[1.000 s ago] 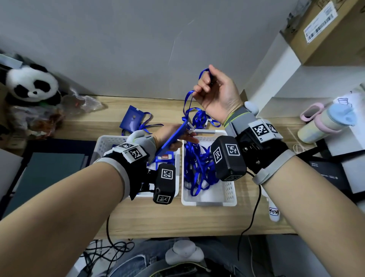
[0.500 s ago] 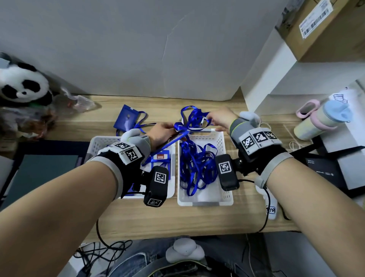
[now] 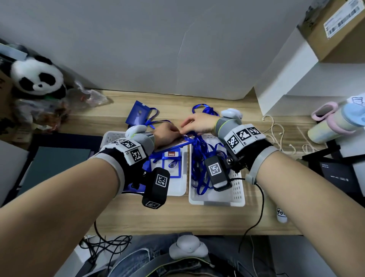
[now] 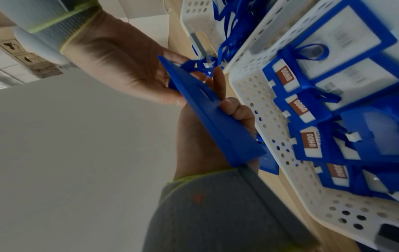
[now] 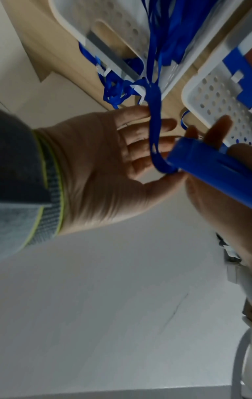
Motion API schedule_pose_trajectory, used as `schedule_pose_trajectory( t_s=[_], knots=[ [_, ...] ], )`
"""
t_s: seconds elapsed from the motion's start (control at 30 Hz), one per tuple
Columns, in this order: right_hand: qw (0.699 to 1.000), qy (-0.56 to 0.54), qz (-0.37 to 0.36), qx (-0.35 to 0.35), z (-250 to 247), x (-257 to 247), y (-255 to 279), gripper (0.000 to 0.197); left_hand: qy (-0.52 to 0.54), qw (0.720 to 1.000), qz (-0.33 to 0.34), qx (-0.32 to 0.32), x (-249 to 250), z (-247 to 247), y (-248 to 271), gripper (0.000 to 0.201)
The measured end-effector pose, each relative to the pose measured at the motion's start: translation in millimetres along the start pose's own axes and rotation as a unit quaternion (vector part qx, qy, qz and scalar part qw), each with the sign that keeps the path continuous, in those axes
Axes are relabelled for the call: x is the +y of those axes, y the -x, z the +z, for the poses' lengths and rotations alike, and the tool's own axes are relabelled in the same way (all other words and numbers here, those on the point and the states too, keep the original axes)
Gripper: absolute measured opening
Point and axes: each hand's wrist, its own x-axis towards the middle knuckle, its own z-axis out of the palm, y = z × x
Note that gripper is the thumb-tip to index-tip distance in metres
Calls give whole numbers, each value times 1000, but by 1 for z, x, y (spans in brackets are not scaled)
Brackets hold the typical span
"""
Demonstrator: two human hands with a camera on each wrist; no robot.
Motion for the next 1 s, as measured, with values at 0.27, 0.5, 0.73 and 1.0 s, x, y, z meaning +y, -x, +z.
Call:
schedule_pose_trajectory(
  t_s=[0.27,0.5,0.73,1.0],
  knots=[
    [1000,-20,0,-18,13,6,-10,12,40,999,12,-2,-28,-15,5,24],
    [997,-14,24,73,26,3,-17,26,76,997,22,-4,-42,-29,9,30],
    [997,-26,54,54,32,-9,-24,33,117,992,41,35,-60,-41,10,22],
    [996,-9,69,51,38,-22,-23,17,162,984,75,24,-63,-46,10,18]
  ],
)
